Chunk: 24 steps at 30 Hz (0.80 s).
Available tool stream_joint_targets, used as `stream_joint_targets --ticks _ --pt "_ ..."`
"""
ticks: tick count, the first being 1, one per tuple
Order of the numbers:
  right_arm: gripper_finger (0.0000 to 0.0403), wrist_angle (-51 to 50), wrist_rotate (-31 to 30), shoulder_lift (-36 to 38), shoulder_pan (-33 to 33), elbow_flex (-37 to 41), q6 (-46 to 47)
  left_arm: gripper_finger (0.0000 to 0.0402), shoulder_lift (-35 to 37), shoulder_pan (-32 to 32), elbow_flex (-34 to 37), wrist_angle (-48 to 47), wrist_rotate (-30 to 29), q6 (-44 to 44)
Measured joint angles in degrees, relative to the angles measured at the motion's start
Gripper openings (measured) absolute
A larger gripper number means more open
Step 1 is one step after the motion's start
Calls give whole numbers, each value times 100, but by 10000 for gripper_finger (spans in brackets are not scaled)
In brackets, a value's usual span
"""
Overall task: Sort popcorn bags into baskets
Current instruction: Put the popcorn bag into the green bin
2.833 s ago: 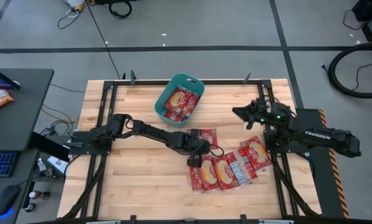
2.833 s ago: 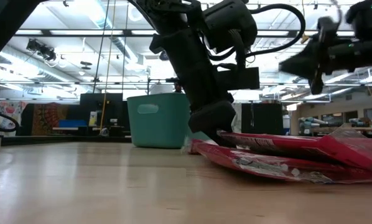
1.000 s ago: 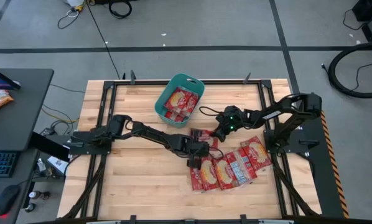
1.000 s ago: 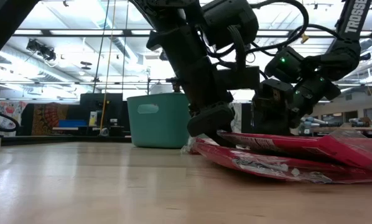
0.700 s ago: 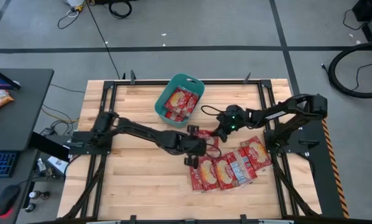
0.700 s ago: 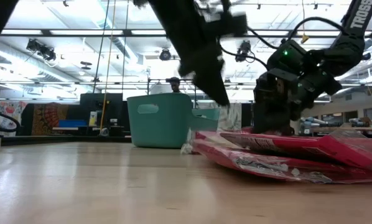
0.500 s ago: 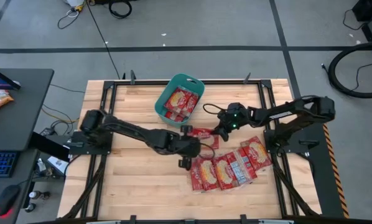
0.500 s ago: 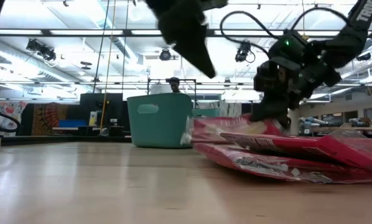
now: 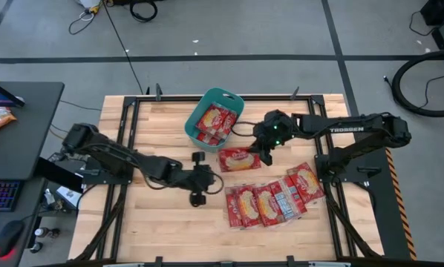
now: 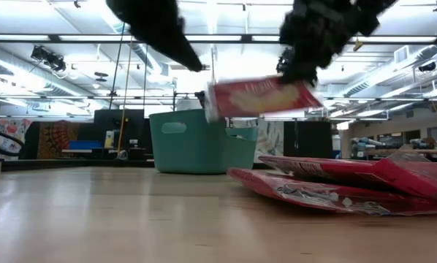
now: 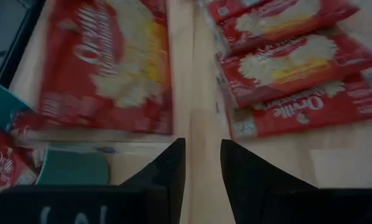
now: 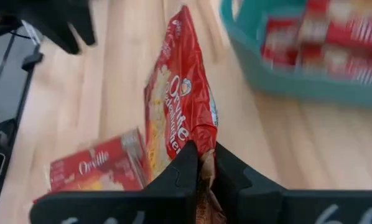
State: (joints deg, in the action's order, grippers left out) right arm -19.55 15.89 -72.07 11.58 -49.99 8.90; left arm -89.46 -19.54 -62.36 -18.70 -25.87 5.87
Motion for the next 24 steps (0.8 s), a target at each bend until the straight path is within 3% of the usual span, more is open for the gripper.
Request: stream_joint_targets --ticks 6,13,17,24 --pt "30 -622 -347 4 103 -1049 -571 105 757 -97 776 609 -15 94" --pt "30 -417 -620 -97 632 -1390 -1836 105 1543 -84 1523 1055 -209 -213" --pt "31 -410 -468 -570 997 -1509 -2323 105 1913 -44 1929 1421 -203 -448" --pt "30 -868 -389 -1649 1396 -2431 -3567 105 2366 95 2178 1459 76 -502"
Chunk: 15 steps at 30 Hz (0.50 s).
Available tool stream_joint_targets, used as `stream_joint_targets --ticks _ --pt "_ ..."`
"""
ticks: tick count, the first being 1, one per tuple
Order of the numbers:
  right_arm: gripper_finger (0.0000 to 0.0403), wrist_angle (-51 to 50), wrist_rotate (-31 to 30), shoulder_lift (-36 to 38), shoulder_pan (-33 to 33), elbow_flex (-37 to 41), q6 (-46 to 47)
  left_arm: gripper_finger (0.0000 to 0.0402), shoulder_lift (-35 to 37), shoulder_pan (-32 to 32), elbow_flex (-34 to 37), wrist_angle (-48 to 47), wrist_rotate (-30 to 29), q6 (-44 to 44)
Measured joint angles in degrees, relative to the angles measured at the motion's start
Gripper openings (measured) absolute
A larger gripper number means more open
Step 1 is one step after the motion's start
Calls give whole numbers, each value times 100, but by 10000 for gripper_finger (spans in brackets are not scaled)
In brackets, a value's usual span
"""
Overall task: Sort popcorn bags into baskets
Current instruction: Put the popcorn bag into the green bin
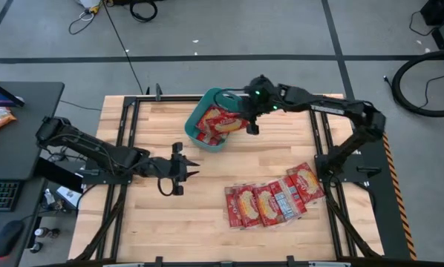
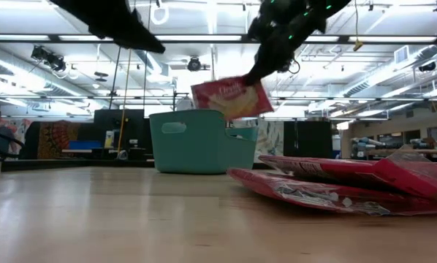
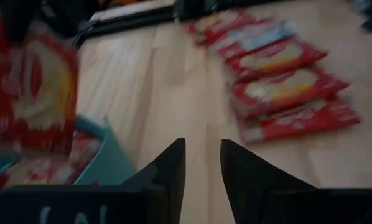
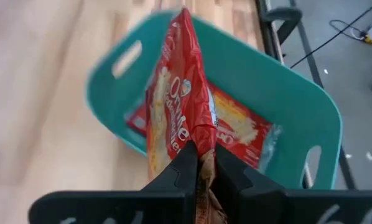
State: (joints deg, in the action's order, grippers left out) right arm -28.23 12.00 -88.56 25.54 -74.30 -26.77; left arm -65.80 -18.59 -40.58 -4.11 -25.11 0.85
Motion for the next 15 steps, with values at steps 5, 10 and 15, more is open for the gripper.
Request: stream_joint_targets --ticks 5,10,15 --pt "30 -52 160 -673 214 -584 -1015 105 181 52 105 39 200 -156" --pt "30 -362 741 -1345 331 -1156 -1684 105 195 186 109 76 208 -224" --pt "30 -465 733 -1912 378 -1660 -2172 105 195 454 109 94 198 -166"
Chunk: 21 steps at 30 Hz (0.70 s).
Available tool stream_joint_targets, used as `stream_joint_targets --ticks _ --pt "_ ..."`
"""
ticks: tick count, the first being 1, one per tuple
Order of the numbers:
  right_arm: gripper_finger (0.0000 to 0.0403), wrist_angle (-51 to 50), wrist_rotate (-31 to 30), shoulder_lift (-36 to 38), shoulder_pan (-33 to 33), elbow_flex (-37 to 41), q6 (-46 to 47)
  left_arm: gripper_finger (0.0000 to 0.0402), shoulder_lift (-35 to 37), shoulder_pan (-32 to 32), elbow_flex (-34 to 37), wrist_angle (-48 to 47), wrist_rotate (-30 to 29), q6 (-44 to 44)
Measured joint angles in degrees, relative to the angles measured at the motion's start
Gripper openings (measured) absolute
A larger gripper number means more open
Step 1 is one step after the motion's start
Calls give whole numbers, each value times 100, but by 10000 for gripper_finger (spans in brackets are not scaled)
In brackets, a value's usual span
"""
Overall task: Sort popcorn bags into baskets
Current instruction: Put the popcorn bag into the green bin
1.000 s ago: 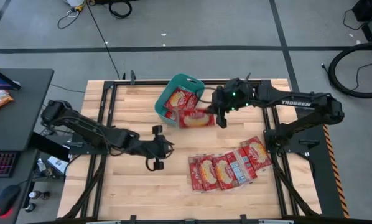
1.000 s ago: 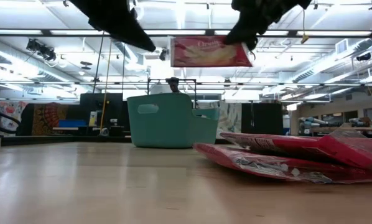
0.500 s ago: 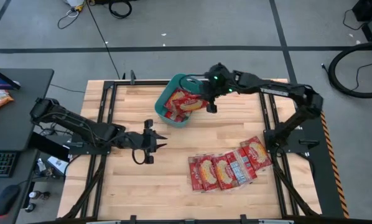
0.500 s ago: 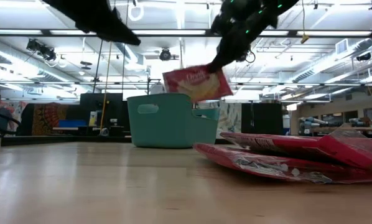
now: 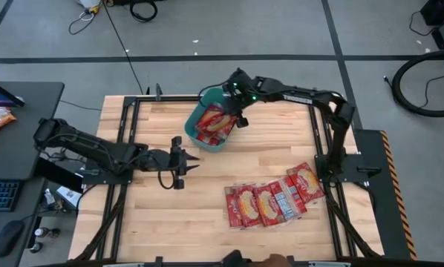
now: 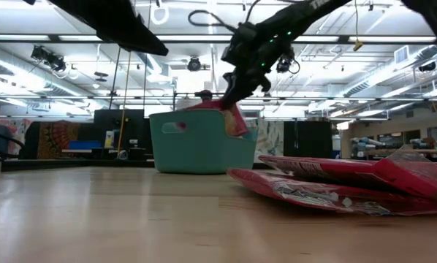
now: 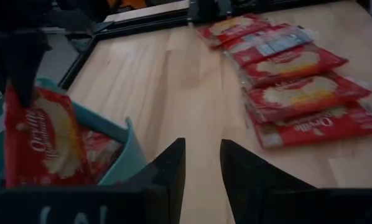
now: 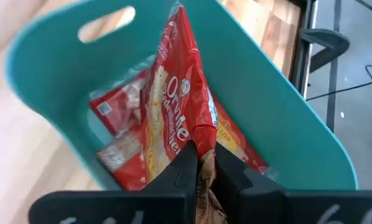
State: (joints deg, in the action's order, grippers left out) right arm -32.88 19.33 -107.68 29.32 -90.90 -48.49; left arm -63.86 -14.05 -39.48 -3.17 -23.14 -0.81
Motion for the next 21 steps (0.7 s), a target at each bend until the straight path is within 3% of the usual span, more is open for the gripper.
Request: stream_joint_targets --ticks 10,14,21 --pt "44 45 190 -777 249 -561 -269 105 -4 77 0 22 6 84" --pt "90 191 -64 -952 328 -564 -62 105 -4 77 -2 21 2 198" --pt "182 581 -1109 -825 338 -561 506 105 -7 77 -4 20 -148 197"
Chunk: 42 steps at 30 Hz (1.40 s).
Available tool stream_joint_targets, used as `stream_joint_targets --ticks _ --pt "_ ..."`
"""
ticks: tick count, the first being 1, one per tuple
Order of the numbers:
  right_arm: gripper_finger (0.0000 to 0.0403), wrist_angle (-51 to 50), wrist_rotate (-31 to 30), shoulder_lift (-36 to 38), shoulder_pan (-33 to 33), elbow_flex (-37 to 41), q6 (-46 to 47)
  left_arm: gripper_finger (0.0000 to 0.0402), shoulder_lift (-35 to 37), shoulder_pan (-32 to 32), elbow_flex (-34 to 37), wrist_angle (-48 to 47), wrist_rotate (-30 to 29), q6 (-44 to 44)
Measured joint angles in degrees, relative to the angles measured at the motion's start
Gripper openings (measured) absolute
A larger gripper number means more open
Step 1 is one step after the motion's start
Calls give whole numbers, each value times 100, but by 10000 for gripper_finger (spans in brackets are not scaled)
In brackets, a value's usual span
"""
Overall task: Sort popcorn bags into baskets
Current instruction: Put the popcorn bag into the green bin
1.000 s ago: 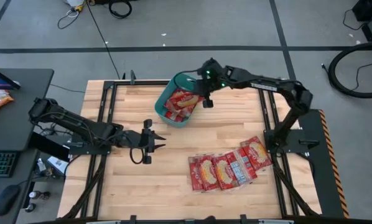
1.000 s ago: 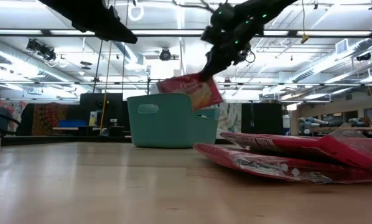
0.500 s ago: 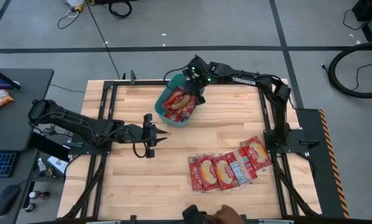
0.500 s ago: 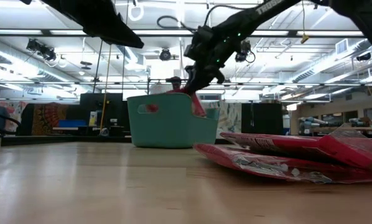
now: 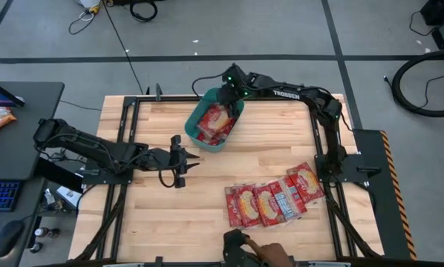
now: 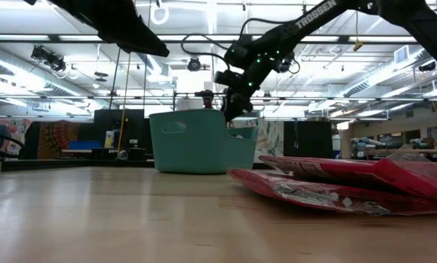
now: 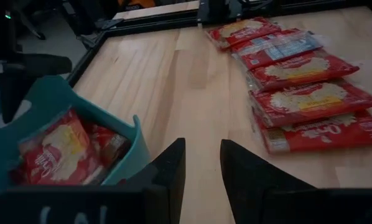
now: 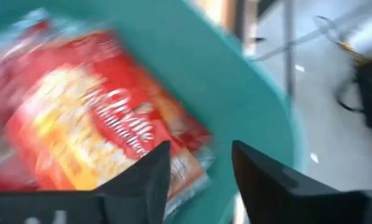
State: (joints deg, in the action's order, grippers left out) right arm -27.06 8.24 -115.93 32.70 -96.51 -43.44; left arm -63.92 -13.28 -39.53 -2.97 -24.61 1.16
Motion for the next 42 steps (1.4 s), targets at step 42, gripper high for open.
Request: stream_joint_targets --ticks 42 --pt "210 783 -2323 3562 -3137 3975 3284 105 921 -864 1563 611 -132 455"
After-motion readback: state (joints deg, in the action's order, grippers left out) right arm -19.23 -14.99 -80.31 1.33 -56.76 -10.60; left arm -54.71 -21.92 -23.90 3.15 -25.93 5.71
